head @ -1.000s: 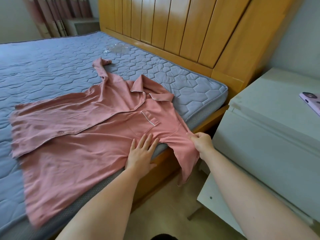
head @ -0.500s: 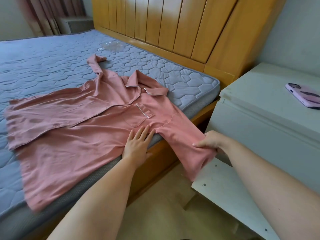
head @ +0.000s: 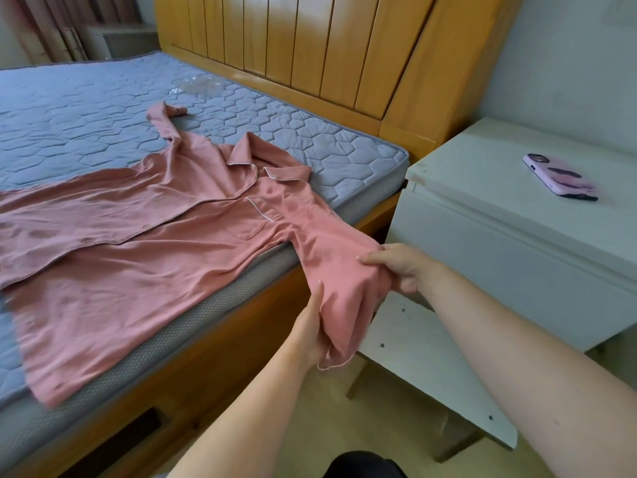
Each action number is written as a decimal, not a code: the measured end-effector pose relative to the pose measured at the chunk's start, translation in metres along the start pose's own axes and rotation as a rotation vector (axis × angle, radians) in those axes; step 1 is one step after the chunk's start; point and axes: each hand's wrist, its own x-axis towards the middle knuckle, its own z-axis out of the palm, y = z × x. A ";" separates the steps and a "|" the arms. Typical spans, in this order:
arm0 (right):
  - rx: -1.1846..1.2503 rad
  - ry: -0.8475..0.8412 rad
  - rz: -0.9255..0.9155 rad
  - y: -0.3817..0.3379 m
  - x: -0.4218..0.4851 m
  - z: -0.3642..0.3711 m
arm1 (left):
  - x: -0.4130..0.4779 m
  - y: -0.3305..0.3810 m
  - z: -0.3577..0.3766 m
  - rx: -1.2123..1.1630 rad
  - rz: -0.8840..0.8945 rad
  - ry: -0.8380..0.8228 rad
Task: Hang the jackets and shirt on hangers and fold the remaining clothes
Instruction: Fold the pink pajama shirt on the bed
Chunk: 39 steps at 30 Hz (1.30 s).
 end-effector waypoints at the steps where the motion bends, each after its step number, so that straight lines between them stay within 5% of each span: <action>1: -0.004 0.085 0.004 0.001 0.001 0.003 | -0.001 0.001 0.002 0.030 0.015 -0.004; 3: 0.055 0.179 0.013 0.004 0.003 0.006 | -0.002 0.002 0.001 0.145 0.073 -0.085; 9: 0.323 -0.019 0.127 0.021 -0.012 -0.012 | -0.011 -0.001 0.001 0.268 0.075 -0.215; 17: -0.049 -0.352 0.131 0.043 -0.030 -0.040 | -0.017 0.006 0.017 0.430 0.086 0.055; 23: -0.013 -0.484 0.037 0.043 -0.037 -0.046 | -0.006 0.003 -0.002 0.372 0.104 0.181; 28: -0.118 -0.158 0.059 0.034 -0.046 -0.023 | -0.022 0.001 -0.011 0.918 0.593 0.566; 33: 0.059 0.118 0.014 0.026 -0.049 -0.005 | -0.059 -0.018 0.008 0.986 1.071 0.314; 36: 0.200 0.096 0.042 0.015 -0.055 0.002 | -0.063 -0.036 0.015 1.125 1.093 0.205; 39: 0.287 0.080 0.043 0.008 -0.061 0.011 | -0.052 -0.048 0.020 1.215 0.889 0.243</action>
